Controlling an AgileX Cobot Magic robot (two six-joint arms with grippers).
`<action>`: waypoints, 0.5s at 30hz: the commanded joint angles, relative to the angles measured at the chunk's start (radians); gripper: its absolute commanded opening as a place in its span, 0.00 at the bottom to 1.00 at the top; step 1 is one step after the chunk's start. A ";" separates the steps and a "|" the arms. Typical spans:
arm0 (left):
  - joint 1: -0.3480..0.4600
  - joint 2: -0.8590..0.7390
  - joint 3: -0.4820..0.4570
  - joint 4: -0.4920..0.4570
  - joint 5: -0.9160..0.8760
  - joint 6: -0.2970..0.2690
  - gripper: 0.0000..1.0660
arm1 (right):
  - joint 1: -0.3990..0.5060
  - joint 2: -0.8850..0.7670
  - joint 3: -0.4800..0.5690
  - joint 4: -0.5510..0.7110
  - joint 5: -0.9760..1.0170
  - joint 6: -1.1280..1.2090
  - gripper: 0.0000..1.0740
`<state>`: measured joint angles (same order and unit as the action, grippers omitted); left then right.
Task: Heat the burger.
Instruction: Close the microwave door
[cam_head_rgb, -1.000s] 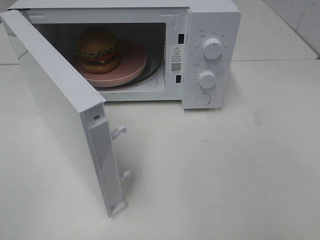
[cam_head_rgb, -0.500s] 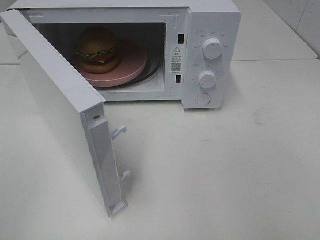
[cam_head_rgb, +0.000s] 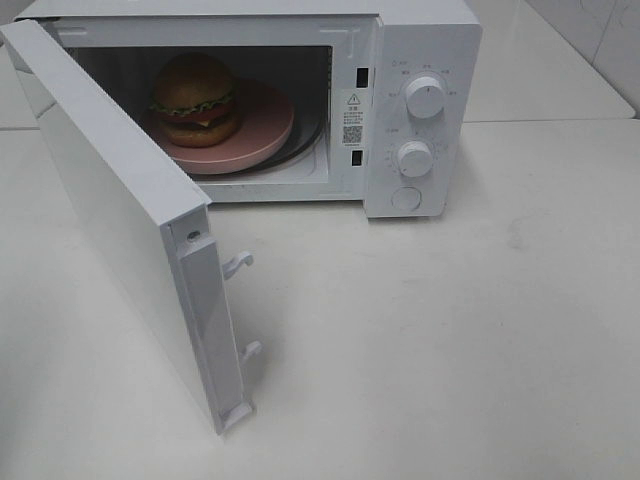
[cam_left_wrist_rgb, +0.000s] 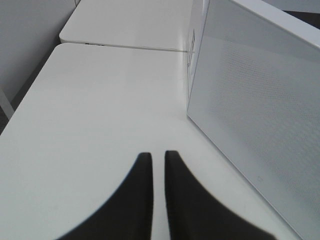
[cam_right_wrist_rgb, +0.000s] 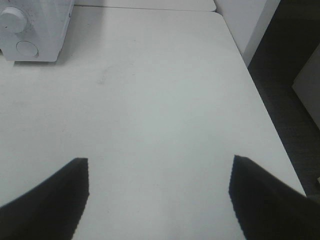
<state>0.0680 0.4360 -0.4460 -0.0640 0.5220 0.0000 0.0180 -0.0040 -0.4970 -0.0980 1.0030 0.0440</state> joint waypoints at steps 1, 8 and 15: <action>-0.008 0.059 0.017 0.004 -0.108 0.000 0.00 | -0.006 -0.027 0.000 -0.002 -0.008 0.012 0.71; -0.008 0.267 0.075 0.015 -0.537 0.000 0.00 | -0.006 -0.027 0.000 -0.002 -0.008 0.012 0.71; -0.010 0.442 0.158 0.064 -0.922 0.000 0.00 | -0.006 -0.027 0.000 -0.002 -0.008 0.012 0.71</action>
<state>0.0680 0.8650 -0.2930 -0.0090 -0.3330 0.0000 0.0180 -0.0040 -0.4970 -0.0980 1.0030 0.0440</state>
